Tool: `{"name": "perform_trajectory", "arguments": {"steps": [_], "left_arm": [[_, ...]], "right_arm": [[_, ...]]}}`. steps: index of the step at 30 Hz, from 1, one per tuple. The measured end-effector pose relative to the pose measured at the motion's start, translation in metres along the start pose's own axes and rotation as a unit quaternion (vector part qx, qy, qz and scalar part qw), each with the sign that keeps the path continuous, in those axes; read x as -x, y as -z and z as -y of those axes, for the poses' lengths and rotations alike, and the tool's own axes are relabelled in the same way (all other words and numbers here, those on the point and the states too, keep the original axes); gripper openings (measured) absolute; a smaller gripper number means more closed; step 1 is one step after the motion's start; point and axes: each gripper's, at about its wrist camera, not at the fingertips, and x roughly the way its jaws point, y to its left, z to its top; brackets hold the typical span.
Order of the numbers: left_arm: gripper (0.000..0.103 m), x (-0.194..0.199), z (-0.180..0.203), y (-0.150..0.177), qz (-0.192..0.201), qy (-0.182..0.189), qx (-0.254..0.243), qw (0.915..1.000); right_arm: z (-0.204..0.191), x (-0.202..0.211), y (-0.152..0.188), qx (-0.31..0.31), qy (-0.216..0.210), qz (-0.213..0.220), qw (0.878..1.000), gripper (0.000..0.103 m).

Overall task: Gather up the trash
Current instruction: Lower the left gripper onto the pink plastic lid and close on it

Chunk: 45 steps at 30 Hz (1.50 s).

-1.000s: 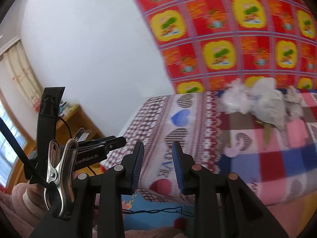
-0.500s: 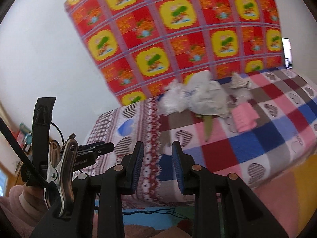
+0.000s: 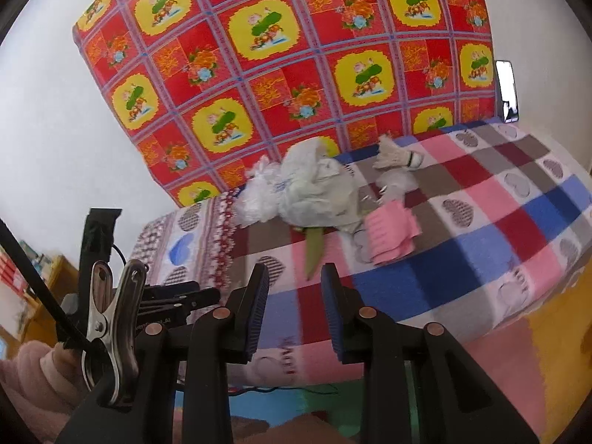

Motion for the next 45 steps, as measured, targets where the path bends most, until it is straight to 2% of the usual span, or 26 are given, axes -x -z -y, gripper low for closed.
{"name": "perform_trajectory", "arguments": {"steps": [5,9,21,31,35,38,45], "left_arm": [[0.052,-0.031,0.0,-0.005,-0.034,-0.024,0.017,0.999],[0.052,-0.048,0.001,-0.008,-0.044,-0.052,0.017,0.9975],[0.052,-0.059,-0.001,-0.013,-0.036,-0.099,0.052,0.9931],[0.052,-0.067,0.013,-0.013,-0.046,-0.125,0.031,0.9906],[0.052,-0.07,0.012,-0.018,-0.058,-0.127,0.036,0.9896],[0.044,-0.071,0.016,-0.019,-0.057,-0.127,0.04,0.9894],[0.044,-0.072,0.024,-0.016,-0.045,-0.121,0.053,0.9902]], "right_arm": [[0.036,-0.011,-0.011,0.001,-0.007,-0.018,1.0,0.03],[0.056,-0.021,-0.017,0.0,-0.016,-0.03,0.999,0.03],[0.089,-0.048,-0.029,0.006,-0.049,-0.062,0.997,0.031],[0.098,-0.062,-0.03,0.008,-0.057,-0.079,0.995,0.031],[0.098,-0.067,-0.03,0.006,-0.06,-0.085,0.995,0.031],[0.098,-0.07,-0.028,0.006,-0.062,-0.088,0.994,0.031],[0.099,-0.08,-0.024,0.004,-0.062,-0.099,0.993,0.031]]}}
